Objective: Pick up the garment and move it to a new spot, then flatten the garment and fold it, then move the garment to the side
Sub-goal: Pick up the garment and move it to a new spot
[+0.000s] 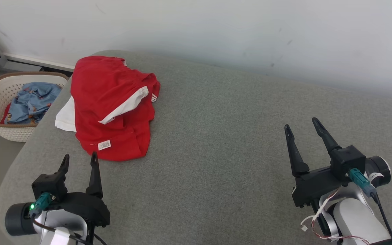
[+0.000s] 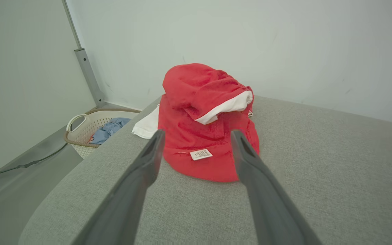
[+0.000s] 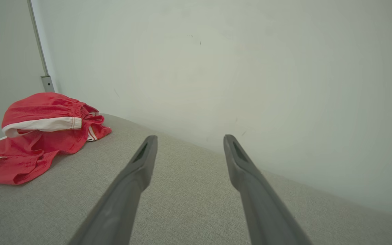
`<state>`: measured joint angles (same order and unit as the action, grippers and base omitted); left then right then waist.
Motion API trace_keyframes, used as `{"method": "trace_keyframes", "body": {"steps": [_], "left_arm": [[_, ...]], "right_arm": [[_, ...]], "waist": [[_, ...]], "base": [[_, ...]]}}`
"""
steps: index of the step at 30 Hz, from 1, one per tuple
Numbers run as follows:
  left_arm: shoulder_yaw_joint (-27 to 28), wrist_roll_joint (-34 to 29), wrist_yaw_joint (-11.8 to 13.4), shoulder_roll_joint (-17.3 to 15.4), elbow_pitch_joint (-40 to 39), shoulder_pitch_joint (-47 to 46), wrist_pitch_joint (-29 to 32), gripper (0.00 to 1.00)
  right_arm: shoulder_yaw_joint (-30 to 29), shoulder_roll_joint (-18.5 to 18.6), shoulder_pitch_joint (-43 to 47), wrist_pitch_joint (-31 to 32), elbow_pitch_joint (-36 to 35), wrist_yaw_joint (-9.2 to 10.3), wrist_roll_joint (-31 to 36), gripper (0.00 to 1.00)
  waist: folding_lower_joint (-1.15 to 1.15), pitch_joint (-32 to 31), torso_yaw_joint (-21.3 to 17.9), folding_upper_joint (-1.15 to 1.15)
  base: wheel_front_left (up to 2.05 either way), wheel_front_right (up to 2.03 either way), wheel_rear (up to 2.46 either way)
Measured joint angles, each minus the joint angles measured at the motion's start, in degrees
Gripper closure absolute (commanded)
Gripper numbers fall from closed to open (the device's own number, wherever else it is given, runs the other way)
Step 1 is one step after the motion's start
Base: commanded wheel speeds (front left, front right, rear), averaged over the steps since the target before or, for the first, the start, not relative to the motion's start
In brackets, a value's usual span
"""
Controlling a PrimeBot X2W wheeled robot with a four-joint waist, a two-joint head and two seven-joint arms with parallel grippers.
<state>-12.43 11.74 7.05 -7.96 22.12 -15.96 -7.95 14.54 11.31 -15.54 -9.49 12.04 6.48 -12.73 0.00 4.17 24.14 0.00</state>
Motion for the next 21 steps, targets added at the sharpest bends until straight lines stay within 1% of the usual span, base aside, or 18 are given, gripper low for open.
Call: {"method": "trace_keyframes", "body": {"steps": [3,4,6,8,12,18,21], "left_arm": [[-0.4,0.3,-0.2,0.3,0.0,0.0,1.0,0.0],[-0.8,0.4,-0.6,0.6,0.0,-0.2,1.5,0.0],[-1.3,1.0,-1.1,1.6,0.5,-0.9,2.8,0.0],[-2.3,1.2,-1.7,2.6,1.0,-3.3,4.4,0.0],[-3.9,1.2,-2.7,3.7,2.3,-11.3,8.7,0.0],[-4.5,0.6,-2.0,4.4,5.3,-19.6,17.0,0.0],[-4.4,-0.9,-1.4,4.3,6.6,-23.4,20.6,0.0]], "right_arm": [[-0.1,0.2,0.5,0.5,-1.0,0.01,0.0,0.0],[-0.1,0.3,1.0,0.5,-1.8,0.01,0.0,0.0],[-0.4,0.8,2.5,0.9,-3.4,0.01,0.2,0.0],[-1.0,1.9,4.4,1.3,-5.6,0.07,0.3,0.0],[-2.2,5.0,6.7,2.5,-10.4,0.08,1.4,0.0],[-4.6,9.7,10.1,5.5,-19.7,0.16,4.5,0.0],[-5.5,11.5,11.3,7.4,-25.0,0.18,6.5,0.0]], "waist": [[0.0,0.3,0.1,0.0],[0.0,0.5,0.1,0.0],[0.0,0.9,0.2,0.0],[0.0,1.5,0.4,0.0],[0.0,3.0,1.1,0.0],[0.0,6.6,2.3,0.0],[0.01,8.7,2.7,0.0]], "base": [[0.0,0.0,0.0],[0.0,0.0,0.0],[0.0,0.0,0.0],[0.0,0.0,0.0],[0.0,0.0,0.0],[0.0,0.0,0.0],[0.0,0.0,0.0]]}}
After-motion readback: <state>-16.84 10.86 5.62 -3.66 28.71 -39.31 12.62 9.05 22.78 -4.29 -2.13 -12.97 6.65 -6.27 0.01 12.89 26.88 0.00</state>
